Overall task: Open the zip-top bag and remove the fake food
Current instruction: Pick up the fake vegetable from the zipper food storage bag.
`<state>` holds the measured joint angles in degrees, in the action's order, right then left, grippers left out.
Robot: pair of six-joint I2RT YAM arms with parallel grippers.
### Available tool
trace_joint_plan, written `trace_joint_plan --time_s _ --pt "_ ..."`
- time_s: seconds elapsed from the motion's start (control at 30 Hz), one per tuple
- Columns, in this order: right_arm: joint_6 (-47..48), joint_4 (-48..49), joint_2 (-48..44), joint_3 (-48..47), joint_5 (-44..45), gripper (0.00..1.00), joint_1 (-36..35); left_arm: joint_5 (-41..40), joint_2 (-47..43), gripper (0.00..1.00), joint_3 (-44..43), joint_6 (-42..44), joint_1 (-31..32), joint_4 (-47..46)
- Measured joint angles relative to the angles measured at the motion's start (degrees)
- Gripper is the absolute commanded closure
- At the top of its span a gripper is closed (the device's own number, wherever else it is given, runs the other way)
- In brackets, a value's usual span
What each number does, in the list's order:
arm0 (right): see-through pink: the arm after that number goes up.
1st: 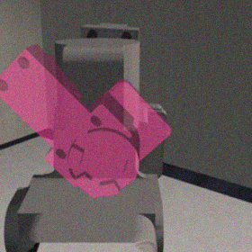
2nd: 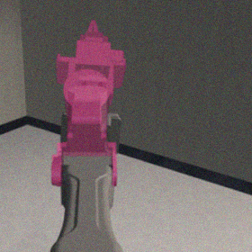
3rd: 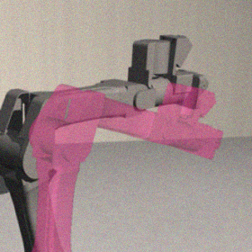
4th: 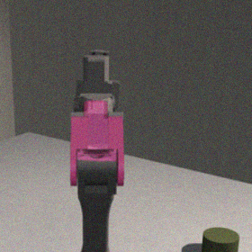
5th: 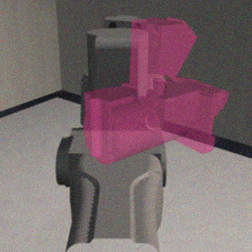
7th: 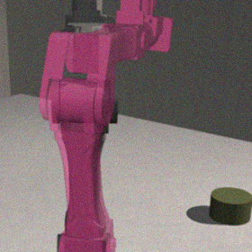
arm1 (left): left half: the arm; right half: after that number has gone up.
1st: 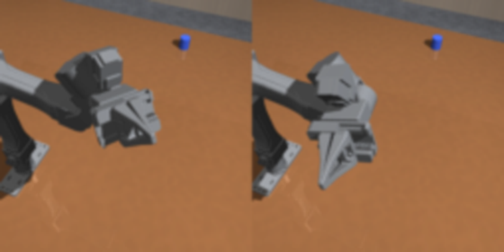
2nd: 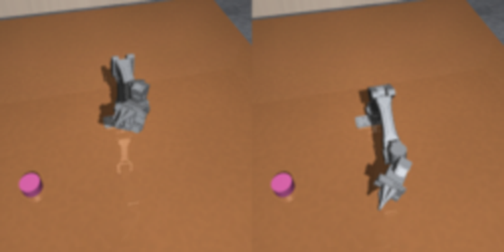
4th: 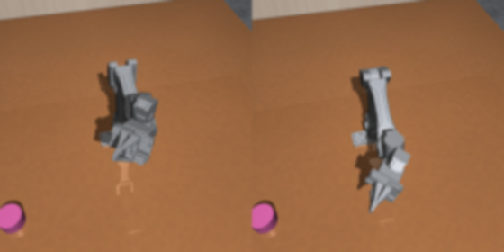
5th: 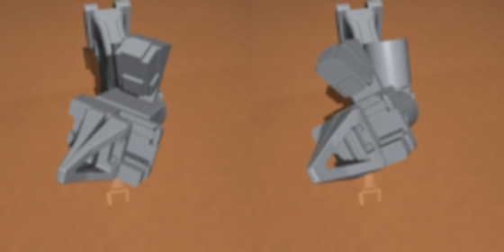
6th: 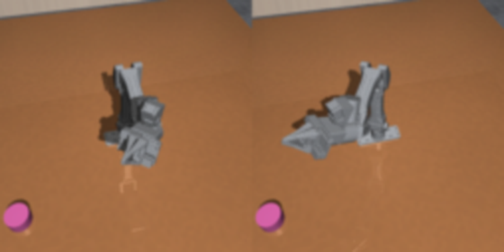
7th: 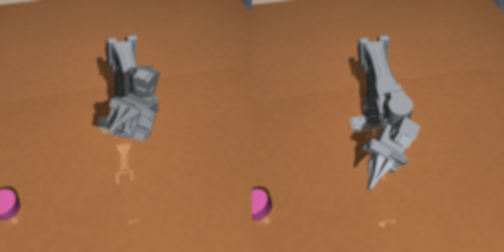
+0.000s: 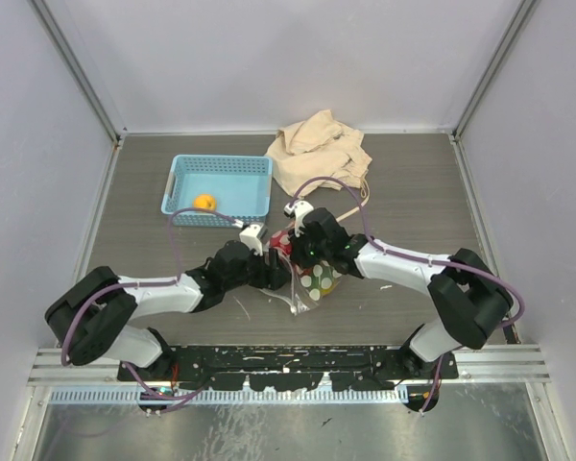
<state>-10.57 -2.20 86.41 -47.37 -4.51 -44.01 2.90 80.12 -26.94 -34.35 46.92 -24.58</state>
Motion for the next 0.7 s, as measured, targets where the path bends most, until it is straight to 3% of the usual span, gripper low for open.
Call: trace_joint_plan --time_s 0.7 --pt "0.37 0.85 3.67 0.83 -4.57 0.97 0.0 1.22 6.19 0.3 -2.62 -3.45 -0.15 1.2"
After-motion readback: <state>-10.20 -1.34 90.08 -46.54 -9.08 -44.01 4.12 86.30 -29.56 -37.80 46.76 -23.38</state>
